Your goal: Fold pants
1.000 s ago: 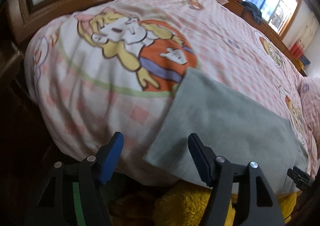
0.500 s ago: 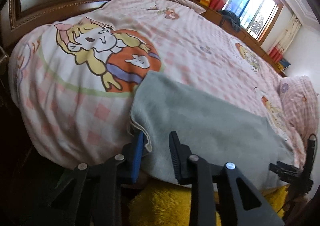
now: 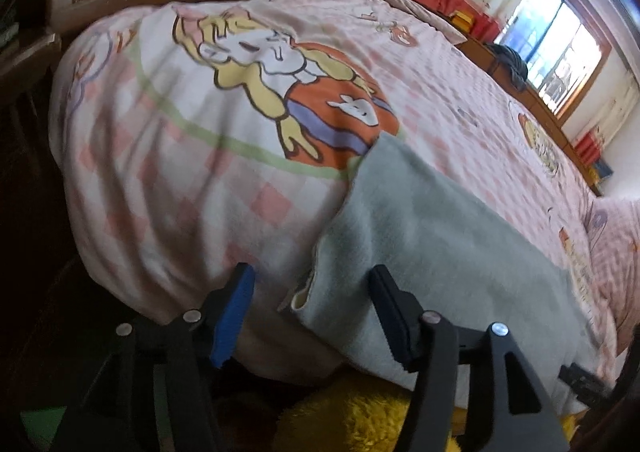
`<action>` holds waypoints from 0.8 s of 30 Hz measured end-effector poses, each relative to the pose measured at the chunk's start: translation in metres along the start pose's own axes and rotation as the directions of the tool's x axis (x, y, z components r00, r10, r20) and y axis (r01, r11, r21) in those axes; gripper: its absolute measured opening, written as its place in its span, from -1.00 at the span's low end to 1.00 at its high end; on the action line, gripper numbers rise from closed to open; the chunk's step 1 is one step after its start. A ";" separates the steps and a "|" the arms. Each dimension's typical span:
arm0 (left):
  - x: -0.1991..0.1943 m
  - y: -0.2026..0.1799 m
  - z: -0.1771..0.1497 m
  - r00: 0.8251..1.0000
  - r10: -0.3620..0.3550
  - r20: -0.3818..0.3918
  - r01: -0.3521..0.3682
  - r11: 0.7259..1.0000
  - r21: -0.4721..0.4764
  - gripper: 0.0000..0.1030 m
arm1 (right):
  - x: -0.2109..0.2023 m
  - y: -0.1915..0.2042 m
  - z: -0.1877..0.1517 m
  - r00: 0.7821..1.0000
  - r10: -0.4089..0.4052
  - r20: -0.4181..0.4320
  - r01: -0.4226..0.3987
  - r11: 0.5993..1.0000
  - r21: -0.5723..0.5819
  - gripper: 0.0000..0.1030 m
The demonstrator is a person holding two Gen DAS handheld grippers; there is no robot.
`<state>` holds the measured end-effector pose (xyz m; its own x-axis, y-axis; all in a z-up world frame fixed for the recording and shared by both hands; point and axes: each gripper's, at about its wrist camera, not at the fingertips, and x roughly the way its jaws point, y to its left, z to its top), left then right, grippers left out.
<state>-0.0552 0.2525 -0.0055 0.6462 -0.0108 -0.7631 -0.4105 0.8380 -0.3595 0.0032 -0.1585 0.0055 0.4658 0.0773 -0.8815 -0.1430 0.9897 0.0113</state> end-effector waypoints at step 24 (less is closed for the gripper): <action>-0.072 -0.111 -0.007 0.968 -0.246 0.051 0.230 0.950 0.212 -0.77 | -0.024 -0.018 0.002 0.991 0.133 0.006 -0.133 0.984 0.117 0.50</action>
<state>-0.0603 0.1565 0.0855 0.7595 -0.1889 -0.6224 -0.1048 0.9089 -0.4037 -0.0032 -0.1783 0.0273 0.4476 0.2090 -0.8695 -0.1004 0.9779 0.1834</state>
